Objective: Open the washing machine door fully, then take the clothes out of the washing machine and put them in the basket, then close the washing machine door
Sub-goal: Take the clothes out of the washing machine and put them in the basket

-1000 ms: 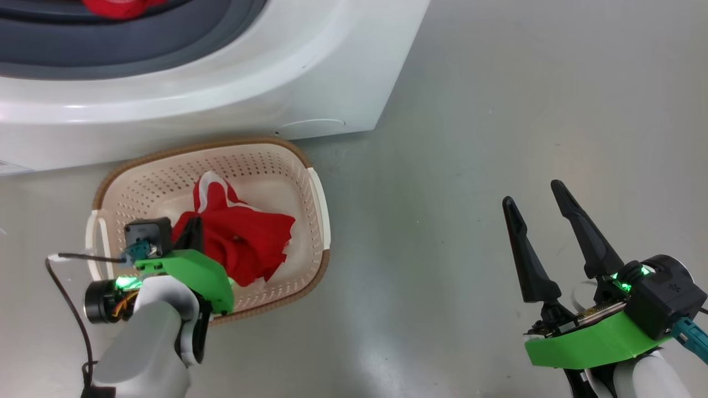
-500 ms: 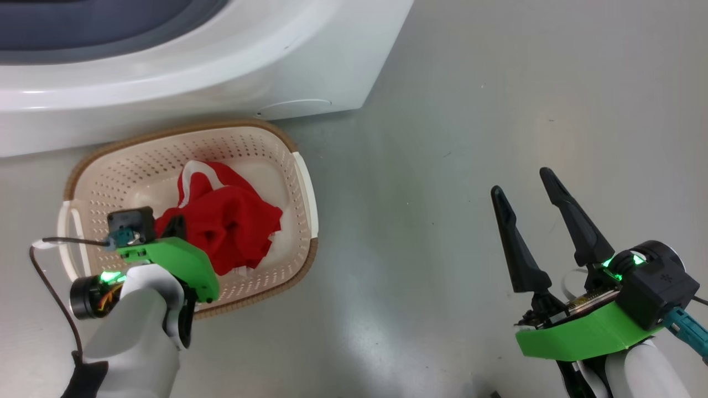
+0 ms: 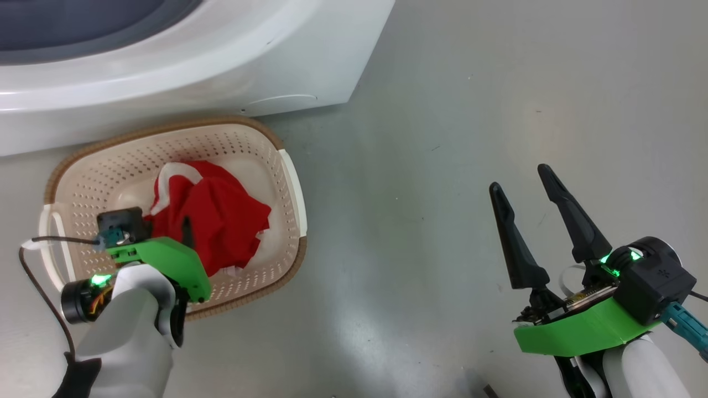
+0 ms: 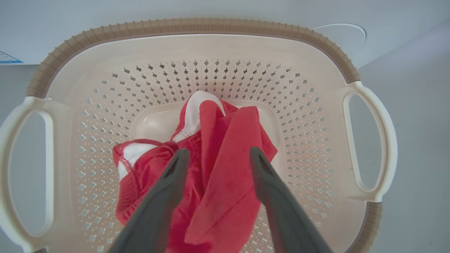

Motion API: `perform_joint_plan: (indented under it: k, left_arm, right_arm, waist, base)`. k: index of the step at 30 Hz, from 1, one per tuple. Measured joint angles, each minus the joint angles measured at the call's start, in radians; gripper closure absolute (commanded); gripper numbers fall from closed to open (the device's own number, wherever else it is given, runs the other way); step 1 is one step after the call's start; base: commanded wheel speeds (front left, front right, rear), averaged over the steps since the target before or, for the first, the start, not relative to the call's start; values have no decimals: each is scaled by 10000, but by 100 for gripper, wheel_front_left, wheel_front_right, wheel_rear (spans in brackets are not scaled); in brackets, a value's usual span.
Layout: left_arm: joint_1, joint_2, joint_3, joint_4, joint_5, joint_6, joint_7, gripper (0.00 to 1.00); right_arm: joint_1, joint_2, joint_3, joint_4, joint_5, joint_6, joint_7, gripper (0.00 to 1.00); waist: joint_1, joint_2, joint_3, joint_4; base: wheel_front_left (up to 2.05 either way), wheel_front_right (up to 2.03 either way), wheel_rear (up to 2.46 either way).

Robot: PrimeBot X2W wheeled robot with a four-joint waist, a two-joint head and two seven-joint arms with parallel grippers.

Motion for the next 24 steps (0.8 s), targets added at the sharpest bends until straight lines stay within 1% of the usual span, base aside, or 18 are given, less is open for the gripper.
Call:
perform_joint_plan:
  k: [3,7,9,13,16,19,24]
  left_arm:
    - [-47,-4,13,36,-71,-12,15,0]
    - [-178,0,48,54,-136,-167,-31,0]
    - [-179,10,54,23,-138,-174,-119,0]
    - [-146,88,150,-267,-148,-267,-251,0]
    - [-41,184,201,-756,-113,-267,-284,0]
    - [286,293,334,-1639,56,-236,-293,0]
    - [1077,305,608,-3145,430,128,-293,0]
  right_arm:
    - [-1,0,4,94,15,0,-15,0]
    - [-2,0,38,184,50,0,-56,0]
    - [-2,0,56,205,50,0,-58,0]
    - [1,0,105,270,84,0,-58,0]
    - [9,0,100,291,88,0,-58,0]
    - [19,-2,48,305,88,0,-58,0]
    - [52,-2,0,332,88,0,-56,0]
  waist:
    - [0,0,-109,35]
    - [0,0,-298,96]
    - [0,0,-405,134]
    - [0,-1,-652,193]
    - [-1,0,-848,238]
    - [0,0,-1047,309]
    - [0,0,-1391,446]
  base:
    - [0,0,0]
    - [0,0,0]
    - [0,0,0]
    - [0,0,0]
    - [0,0,0]
    - [0,0,0]
    - [0,0,0]
